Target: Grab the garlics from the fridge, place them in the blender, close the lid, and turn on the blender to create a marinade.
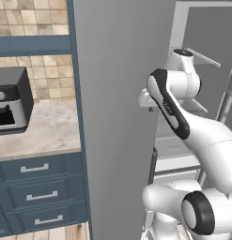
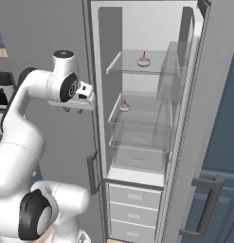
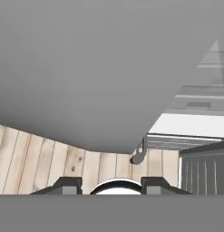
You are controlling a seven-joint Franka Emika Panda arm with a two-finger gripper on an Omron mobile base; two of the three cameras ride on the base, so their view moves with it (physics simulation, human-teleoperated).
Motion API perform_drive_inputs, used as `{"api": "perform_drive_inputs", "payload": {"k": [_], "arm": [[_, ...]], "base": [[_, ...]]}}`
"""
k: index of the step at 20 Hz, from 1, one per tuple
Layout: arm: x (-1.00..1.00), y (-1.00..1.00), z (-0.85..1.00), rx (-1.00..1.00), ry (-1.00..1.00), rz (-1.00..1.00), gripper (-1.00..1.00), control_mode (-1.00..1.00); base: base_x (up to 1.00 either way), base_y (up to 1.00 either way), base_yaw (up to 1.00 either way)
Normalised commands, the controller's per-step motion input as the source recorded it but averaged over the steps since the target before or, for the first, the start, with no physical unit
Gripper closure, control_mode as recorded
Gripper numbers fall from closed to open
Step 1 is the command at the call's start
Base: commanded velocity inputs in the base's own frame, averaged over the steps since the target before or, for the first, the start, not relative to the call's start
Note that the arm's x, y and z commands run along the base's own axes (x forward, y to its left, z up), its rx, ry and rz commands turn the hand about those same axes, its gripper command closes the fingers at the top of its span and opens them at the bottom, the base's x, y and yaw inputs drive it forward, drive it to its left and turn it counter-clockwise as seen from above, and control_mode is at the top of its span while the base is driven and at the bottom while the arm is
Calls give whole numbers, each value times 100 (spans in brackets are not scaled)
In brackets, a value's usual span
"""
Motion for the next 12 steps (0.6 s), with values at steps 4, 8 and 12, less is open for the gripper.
{"api": "perform_drive_inputs", "payload": {"k": [4,8,12], "arm": [[-46,-12,0,0,-20,0,-100,-100],[-81,-93,21,0,-47,0,-100,-100],[7,-100,67,1,-4,-7,-100,-100]], "base": [[0,0,0],[0,0,0],[0,0,0]]}}
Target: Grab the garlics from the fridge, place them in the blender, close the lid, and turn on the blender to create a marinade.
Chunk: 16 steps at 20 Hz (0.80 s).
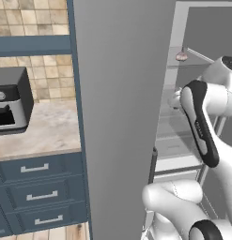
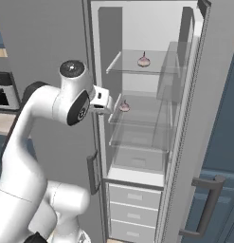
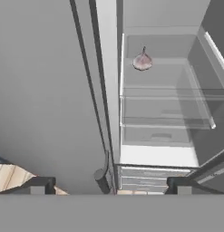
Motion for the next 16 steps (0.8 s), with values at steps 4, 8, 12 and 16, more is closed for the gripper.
{"api": "perform_drive_inputs", "payload": {"k": [4,8,12,16], "arm": [[41,-77,57,2,2,-19,-100,-100],[93,-16,74,1,-1,-27,-100,-100],[81,-31,29,3,-7,-7,-100,-100],[18,-65,0,17,-16,0,-100,-100]], "base": [[0,0,0],[0,0,0],[0,0,0],[0,0,0]]}}
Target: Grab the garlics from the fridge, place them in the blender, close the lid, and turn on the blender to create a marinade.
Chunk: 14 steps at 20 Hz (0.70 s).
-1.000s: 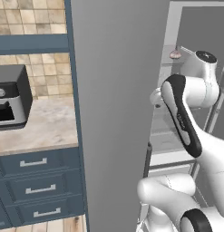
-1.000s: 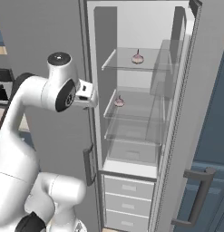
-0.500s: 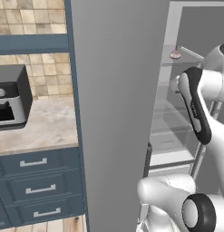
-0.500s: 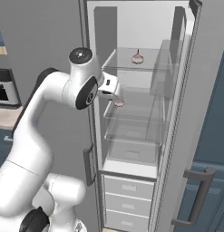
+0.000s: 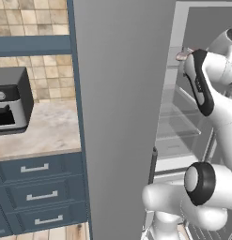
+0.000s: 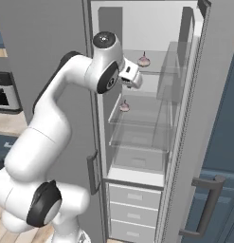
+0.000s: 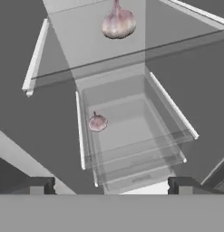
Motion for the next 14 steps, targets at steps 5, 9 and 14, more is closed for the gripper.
{"api": "perform_drive_inputs", "payload": {"k": [5,9,14], "arm": [[41,-38,17,15,-22,-7,-100,-100],[55,-33,15,11,-12,-14,-100,-100],[64,-4,0,1,0,-5,-100,-100]], "base": [[0,0,0],[0,0,0],[0,0,0]]}}
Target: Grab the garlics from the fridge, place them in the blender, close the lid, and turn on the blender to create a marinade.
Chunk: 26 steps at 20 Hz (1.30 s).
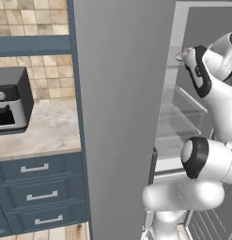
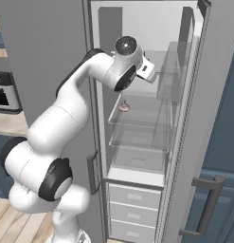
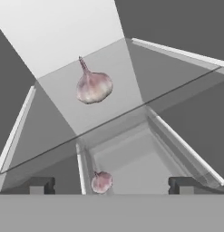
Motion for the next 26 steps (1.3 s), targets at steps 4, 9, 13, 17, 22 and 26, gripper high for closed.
{"api": "perform_drive_inputs", "payload": {"k": [4,9,13,17,22,26], "arm": [[40,-13,3,0,2,3,-100,-100],[18,-38,8,0,5,6,-100,-100],[54,-6,5,0,9,17,-100,-100],[46,-1,0,0,0,14,-100,-100],[52,-3,1,0,0,15,-100,-100],[48,-36,0,-2,0,15,-100,-100]], "base": [[0,0,0],[0,0,0],[0,0,0],[0,0,0],[0,0,0],[0,0,0]]}}
